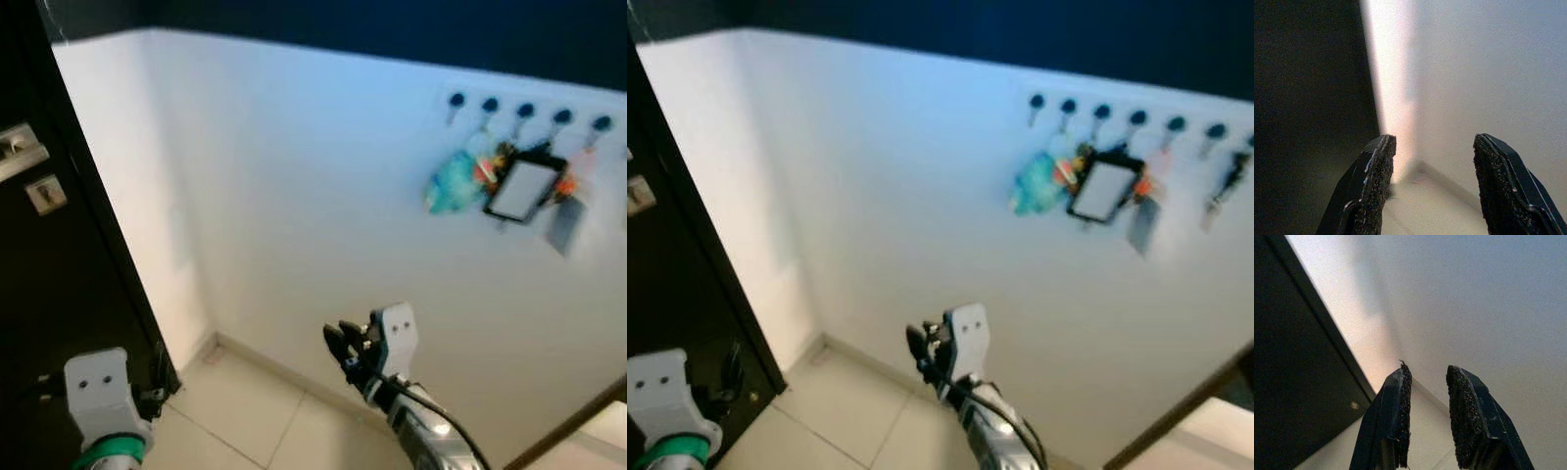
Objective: Hang keys on a hook
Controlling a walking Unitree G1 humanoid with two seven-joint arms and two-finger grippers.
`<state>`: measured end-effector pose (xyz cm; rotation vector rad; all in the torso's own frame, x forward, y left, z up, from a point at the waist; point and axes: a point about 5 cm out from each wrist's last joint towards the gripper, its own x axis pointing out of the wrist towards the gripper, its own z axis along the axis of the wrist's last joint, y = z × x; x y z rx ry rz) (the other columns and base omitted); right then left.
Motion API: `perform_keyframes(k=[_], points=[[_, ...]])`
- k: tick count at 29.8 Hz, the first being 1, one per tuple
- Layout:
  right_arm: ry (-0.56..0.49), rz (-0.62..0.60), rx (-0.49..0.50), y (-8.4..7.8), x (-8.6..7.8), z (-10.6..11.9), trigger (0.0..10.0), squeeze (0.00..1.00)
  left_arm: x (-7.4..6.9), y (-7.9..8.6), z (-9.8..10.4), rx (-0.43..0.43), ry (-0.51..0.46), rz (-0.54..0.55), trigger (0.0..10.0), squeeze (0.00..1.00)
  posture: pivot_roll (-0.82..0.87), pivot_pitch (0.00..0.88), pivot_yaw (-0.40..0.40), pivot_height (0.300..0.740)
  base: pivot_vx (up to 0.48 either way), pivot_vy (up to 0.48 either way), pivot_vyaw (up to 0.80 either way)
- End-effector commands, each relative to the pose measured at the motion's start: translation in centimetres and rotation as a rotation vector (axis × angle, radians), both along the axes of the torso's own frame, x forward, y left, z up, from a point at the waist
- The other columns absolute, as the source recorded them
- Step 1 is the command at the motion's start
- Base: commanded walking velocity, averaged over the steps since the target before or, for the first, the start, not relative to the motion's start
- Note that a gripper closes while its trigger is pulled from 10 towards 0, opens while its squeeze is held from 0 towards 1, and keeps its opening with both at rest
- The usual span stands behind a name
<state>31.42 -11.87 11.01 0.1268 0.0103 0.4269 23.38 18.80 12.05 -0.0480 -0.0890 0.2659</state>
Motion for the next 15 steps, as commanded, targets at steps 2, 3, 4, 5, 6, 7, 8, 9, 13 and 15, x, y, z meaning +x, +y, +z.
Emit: perform_keyframes(k=[2, 3, 4, 5, 6, 7, 8, 9, 13, 15], points=[[0.024, 0.02, 0.009, 0.74, -0.27, -0.48, 10.0, 0.0, -0.36, 0.51, -0.39, 0.013, 0.025, 0.017, 10.0, 0.0, -0.07, 0.055, 0.046, 0.74, -0.279, 0.0, 0.0], [0.025, 0.02, 0.01, 0.75, -0.28, -0.49, 10.0, 0.0, -0.37, 0.51, -0.38, 0.013, 0.025, 0.016, 10.0, 0.0, -0.07, 0.055, 0.046, 0.74, -0.277, 0.0, 0.0], [0.026, 0.02, 0.011, 0.75, -0.29, -0.49, 10.0, 0.0, -0.37, 0.51, -0.38, 0.014, 0.025, 0.015, 10.0, 0.0, -0.07, 0.055, 0.046, 0.74, -0.277, 0.0, 0.0], [0.026, 0.02, 0.011, 0.75, -0.29, -0.49, 10.0, 0.0, -0.37, 0.51, -0.38, 0.014, 0.025, 0.015, 10.0, 0.0, -0.07, 0.055, 0.046, 0.74, -0.277, 0.0, 0.0], [0.026, 0.02, 0.012, 0.77, -0.31, -0.5, 10.0, 0.0, -0.36, 0.52, -0.37, 0.014, 0.025, 0.014, 10.0, 0.0, -0.06, 0.053, 0.048, 0.74, -0.277, 0.0, 0.0], [0.028, 0.02, 0.014, 0.82, -0.33, -0.5, 10.0, 0.0, -0.34, 0.54, -0.32, 0.014, 0.024, 0.013, 10.0, 0.0, -0.06, 0.053, 0.049, 0.74, -0.277, 0.0, 0.0], [0.028, 0.02, 0.014, 0.82, -0.33, -0.5, 10.0, 0.0, -0.34, 0.54, -0.32, 0.014, 0.024, 0.013, 10.0, 0.0, -0.06, 0.053, 0.049, 0.74, -0.277, 0.0, 0.0], [0.028, 0.02, 0.014, 0.85, -0.33, -0.5, 10.0, 0.0, -0.33, 0.56, -0.31, 0.014, 0.024, 0.013, 10.0, 0.0, -0.06, 0.053, 0.049, 0.74, -0.277, 0.0, 0.0], [0.031, 0.023, 0.017, 0.9, -0.3, -0.51, 10.0, 0.0, -0.32, 0.61, -0.27, 0.016, 0.024, 0.013, 10.0, 0.0, -0.06, 0.055, 0.05, 0.74, -0.277, 0.0, 0.0], [0.015, 0.042, -0.008, 1.1, -0.34, -0.41, 10.0, 0.0, -0.3, 0.64, -0.25, 0.016, 0.024, 0.014, 10.0, 0.0, -0.06, 0.057, 0.052, 0.74, -0.274, 0.0, 0.0]])
